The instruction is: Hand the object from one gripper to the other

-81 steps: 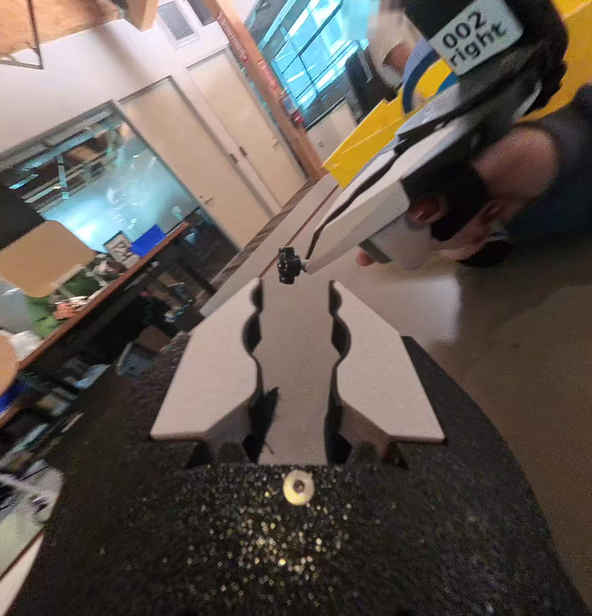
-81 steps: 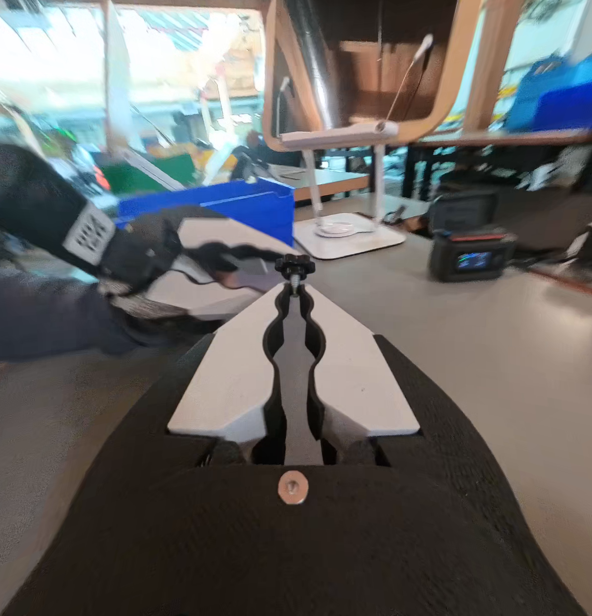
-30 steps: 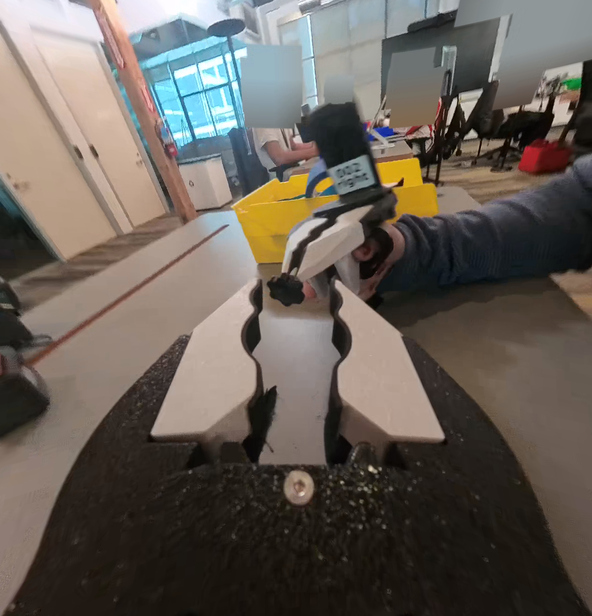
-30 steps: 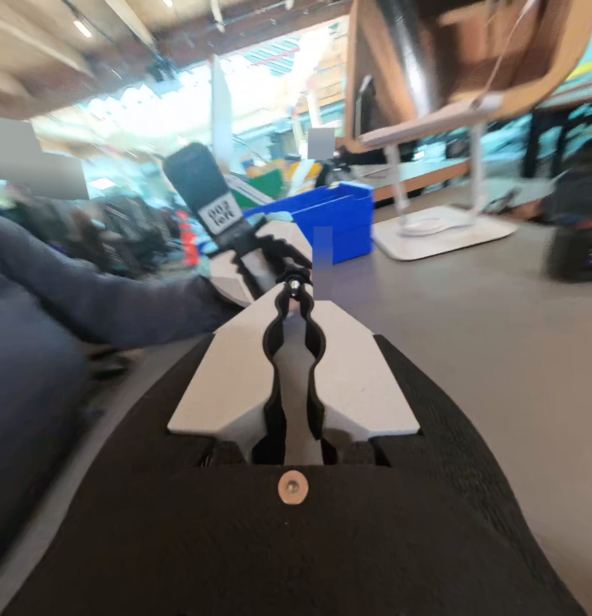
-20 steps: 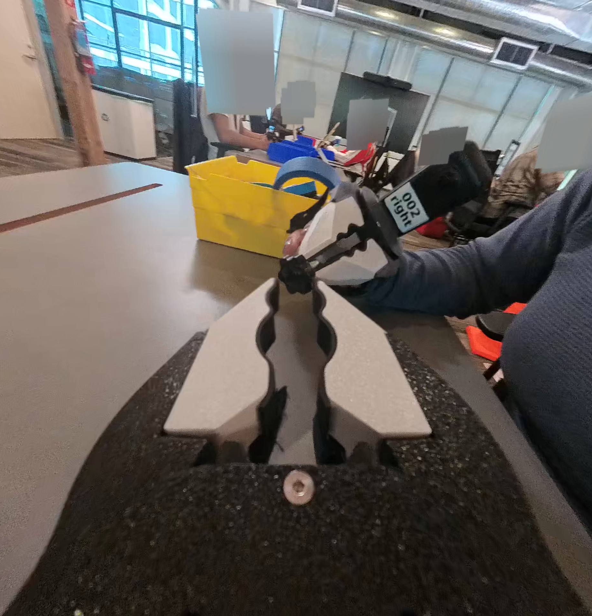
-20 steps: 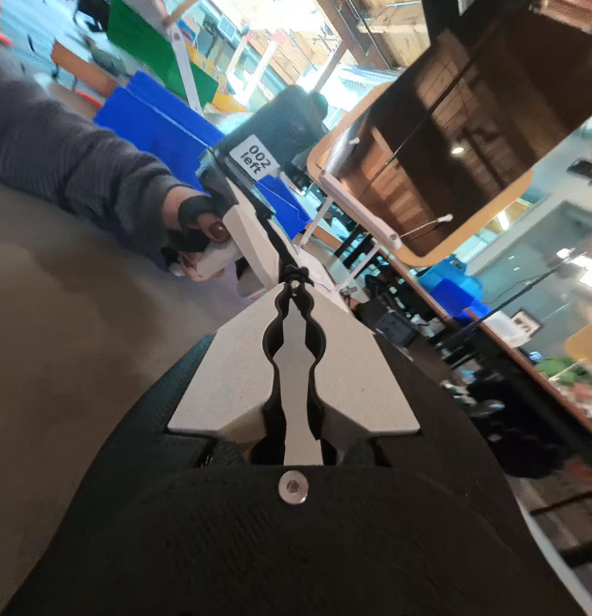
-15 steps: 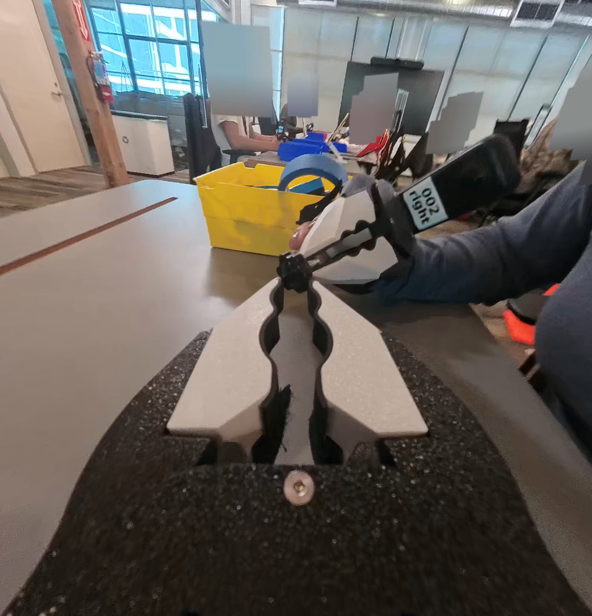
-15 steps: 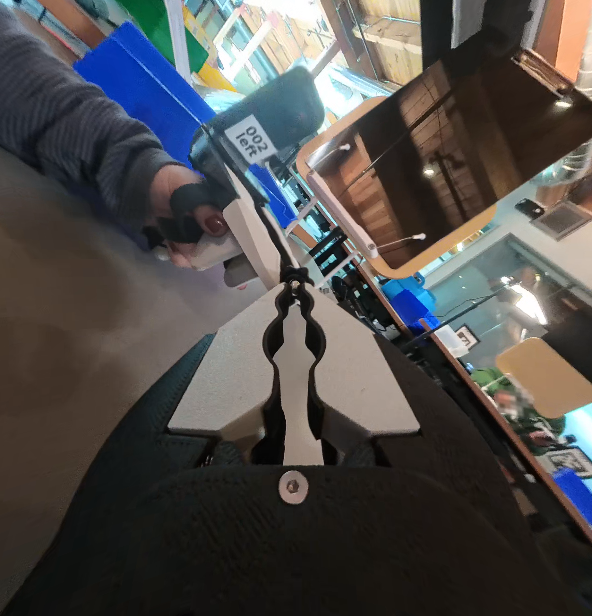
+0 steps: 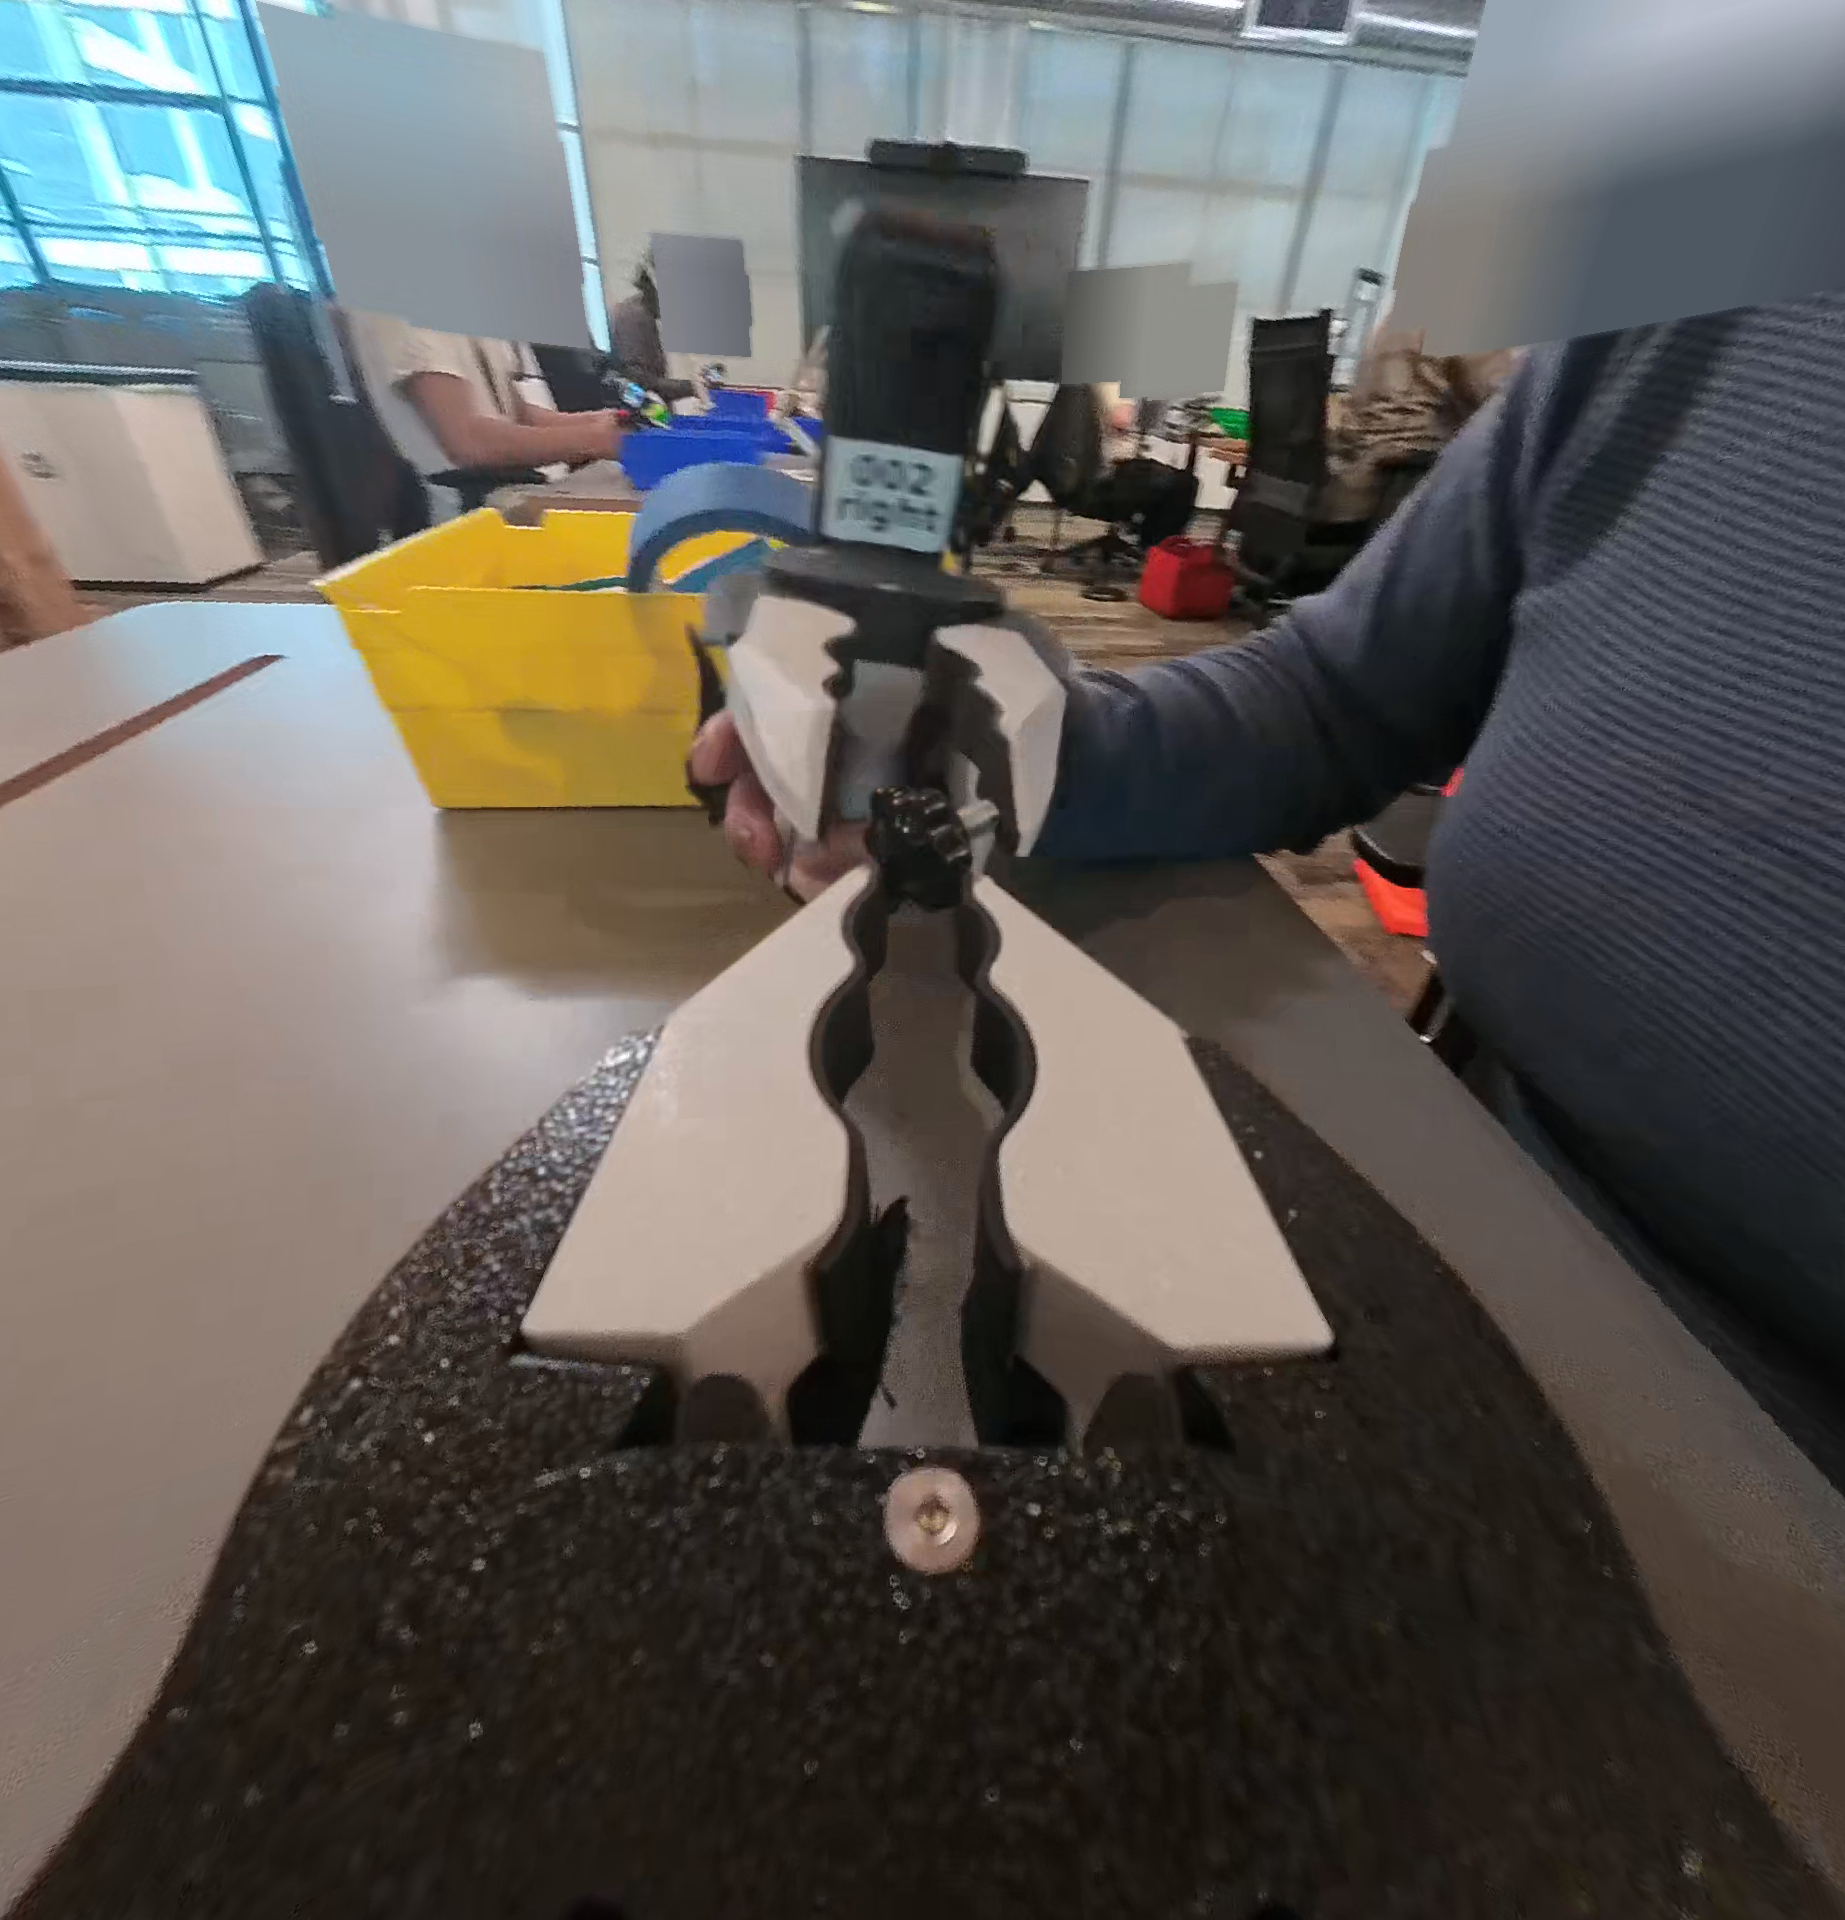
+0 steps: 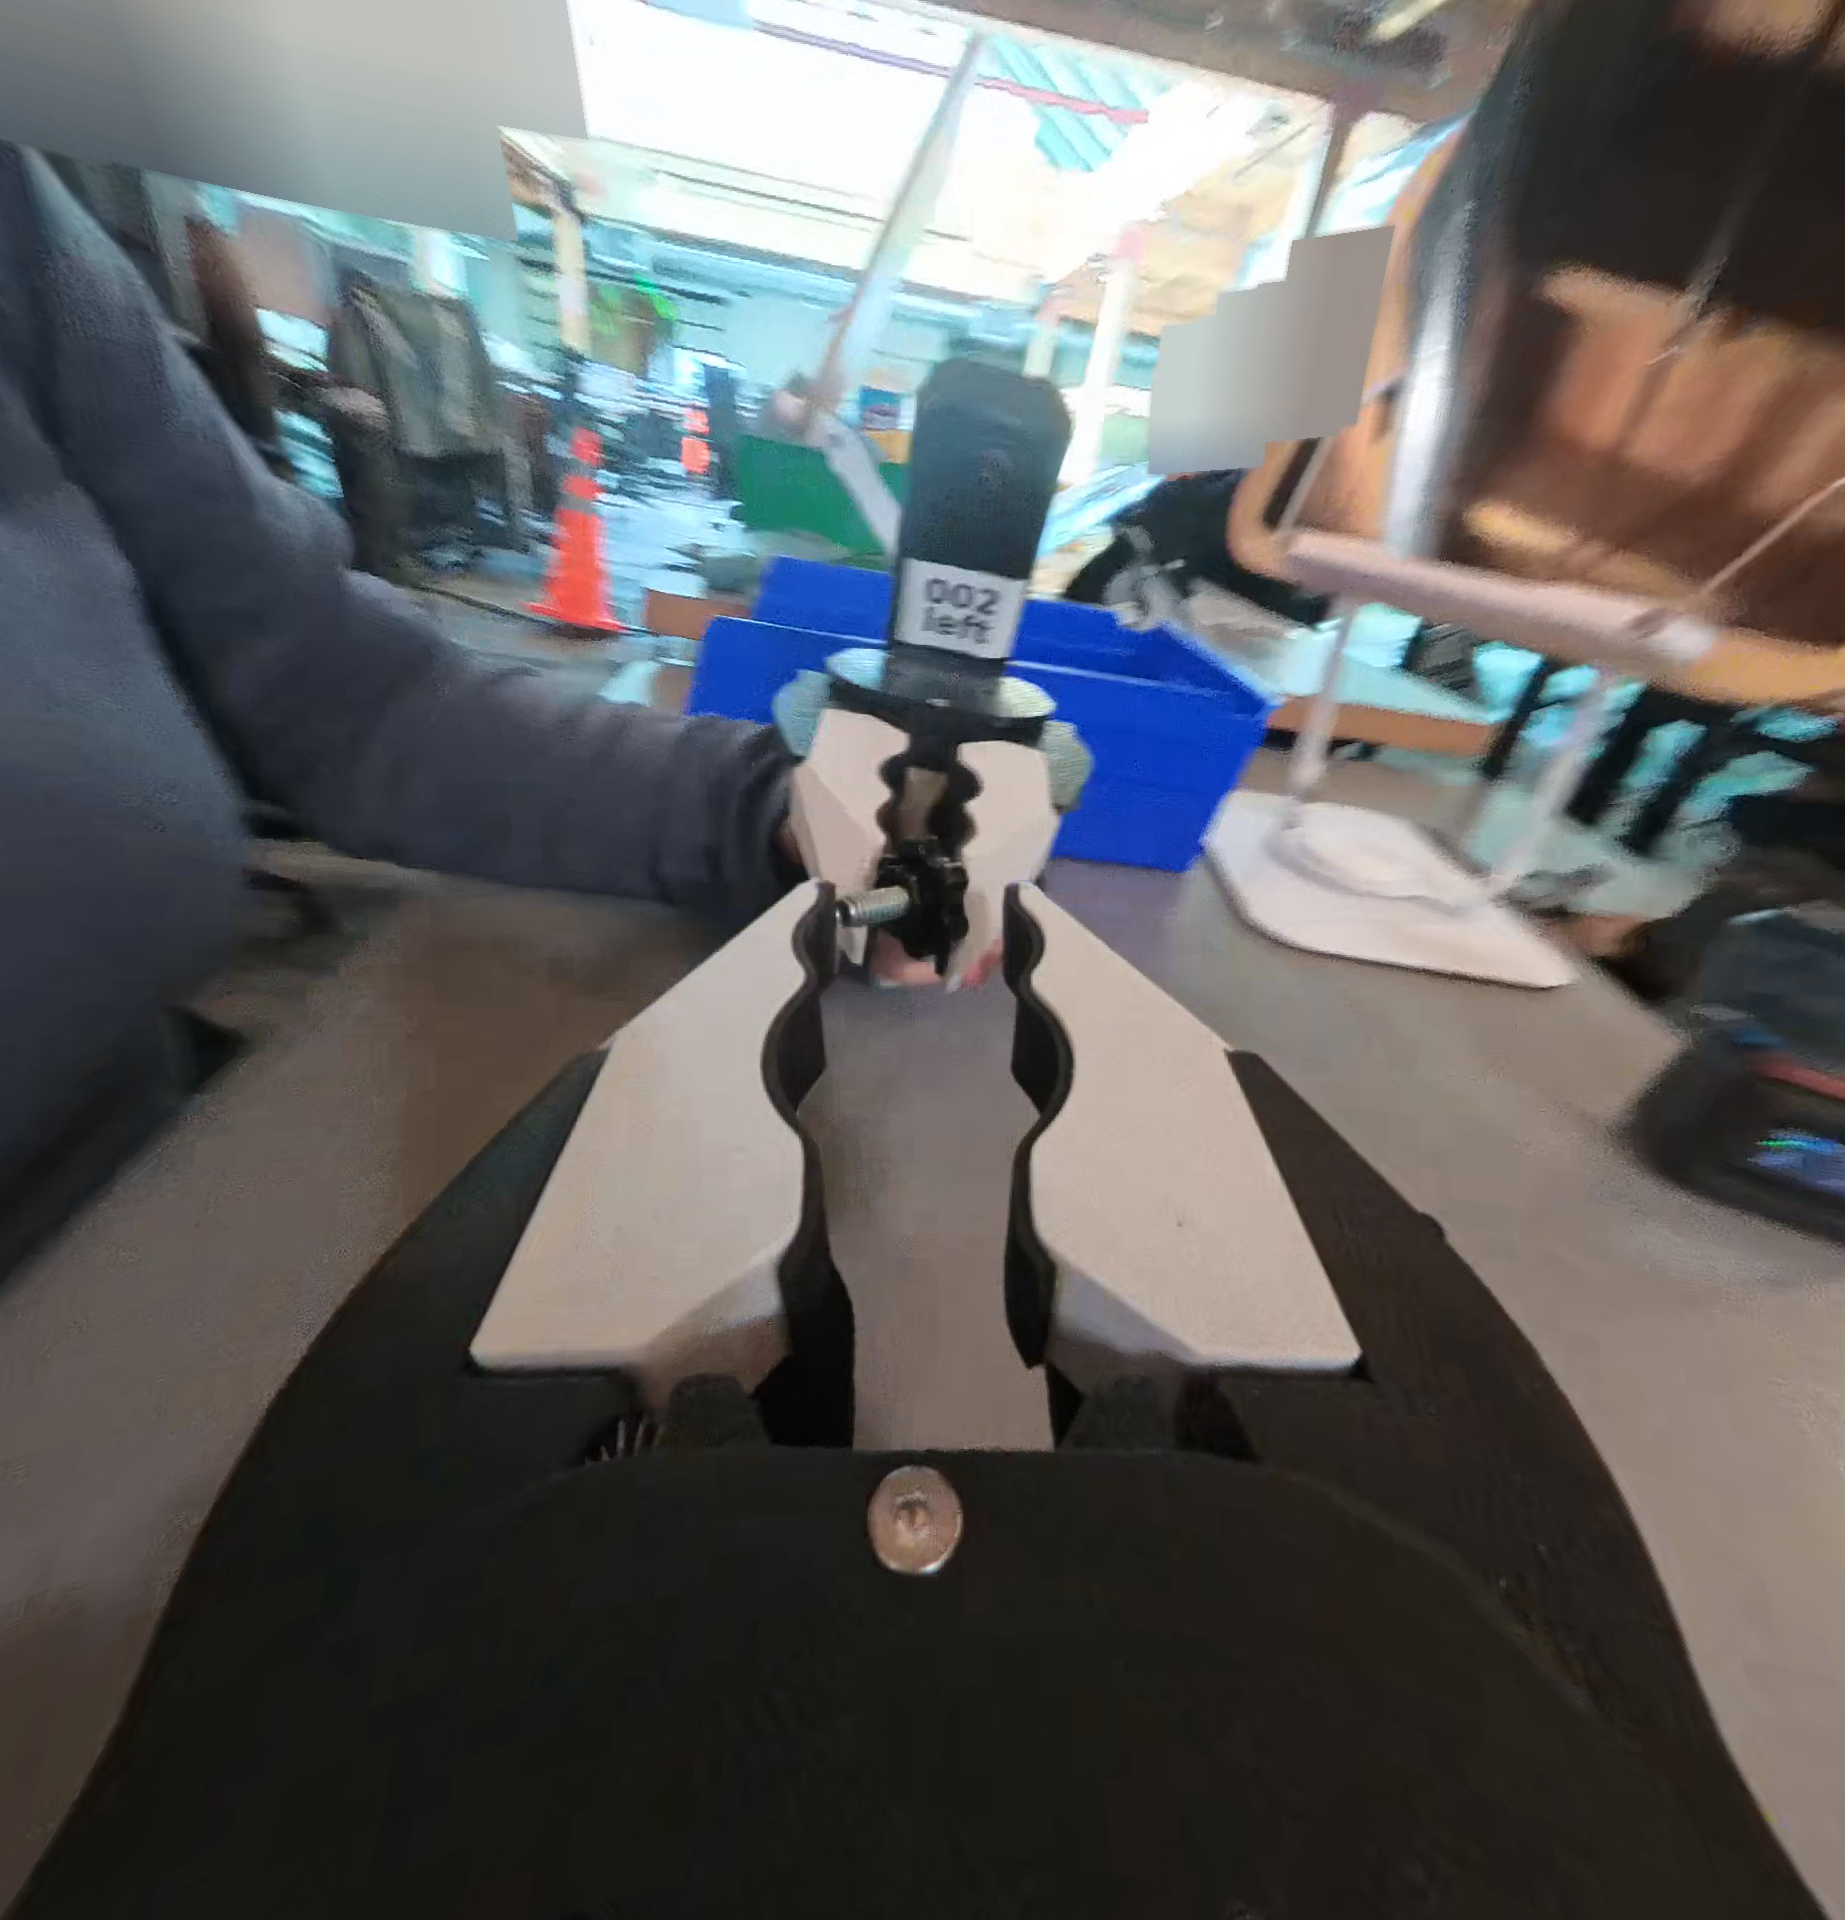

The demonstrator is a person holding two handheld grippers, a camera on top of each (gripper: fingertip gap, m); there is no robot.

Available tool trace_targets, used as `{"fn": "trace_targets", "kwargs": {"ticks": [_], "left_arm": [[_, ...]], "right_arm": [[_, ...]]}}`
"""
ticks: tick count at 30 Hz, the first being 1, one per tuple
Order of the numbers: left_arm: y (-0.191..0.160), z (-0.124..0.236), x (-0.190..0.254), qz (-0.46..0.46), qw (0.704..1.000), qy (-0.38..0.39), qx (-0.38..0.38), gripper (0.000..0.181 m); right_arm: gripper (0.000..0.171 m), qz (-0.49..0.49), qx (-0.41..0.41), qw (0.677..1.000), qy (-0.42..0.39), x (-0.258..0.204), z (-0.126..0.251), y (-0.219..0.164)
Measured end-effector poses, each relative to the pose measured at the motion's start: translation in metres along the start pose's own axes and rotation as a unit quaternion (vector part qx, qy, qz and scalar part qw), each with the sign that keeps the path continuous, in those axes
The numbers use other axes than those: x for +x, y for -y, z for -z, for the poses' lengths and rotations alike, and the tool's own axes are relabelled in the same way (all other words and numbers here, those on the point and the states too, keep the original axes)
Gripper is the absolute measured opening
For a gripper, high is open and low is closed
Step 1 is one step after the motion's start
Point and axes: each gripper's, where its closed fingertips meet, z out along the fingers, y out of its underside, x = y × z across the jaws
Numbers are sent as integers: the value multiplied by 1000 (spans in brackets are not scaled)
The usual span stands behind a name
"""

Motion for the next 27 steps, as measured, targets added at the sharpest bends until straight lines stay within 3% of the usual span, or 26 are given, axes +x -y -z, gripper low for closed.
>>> {"fn": "trace_targets", "kwargs": {"ticks": [4, 7, 9, 11, 15, 19, 23, 27], "left_arm": [[-4, -3, 8, 6, 1000, -27, -9, 11], [1, -3, 0, 54, 998, -11, 2, 11], [4, 1, -9, 99, 995, 1, 20, 14], [9, 6, -19, 158, 986, 7, 49, 32], [18, 9, -29, 259, 960, -12, 103, 47], [22, 7, -27, 278, 952, -28, 122, 43], [19, 2, -19, 290, 949, -54, 109, 41], [21, 0, -13, 280, 951, -69, 115, 20]], "right_arm": [[23, -58, 10, 996, 64, -15, -1, 0], [23, -40, 11, 998, 43, -9, 1, 2], [22, 16, 15, 1000, -8, 2, 3, 5], [22, 108, 8, 990, -86, 18, 6, 8], [23, 323, -46, 925, -196, 28, 7, 9], [22, 439, -80, 870, -211, 20, -2, 3], [22, 464, -76, 858, -206, 14, -6, 4], [22, 474, -77, 852, -210, 14, -5, 4]]}}
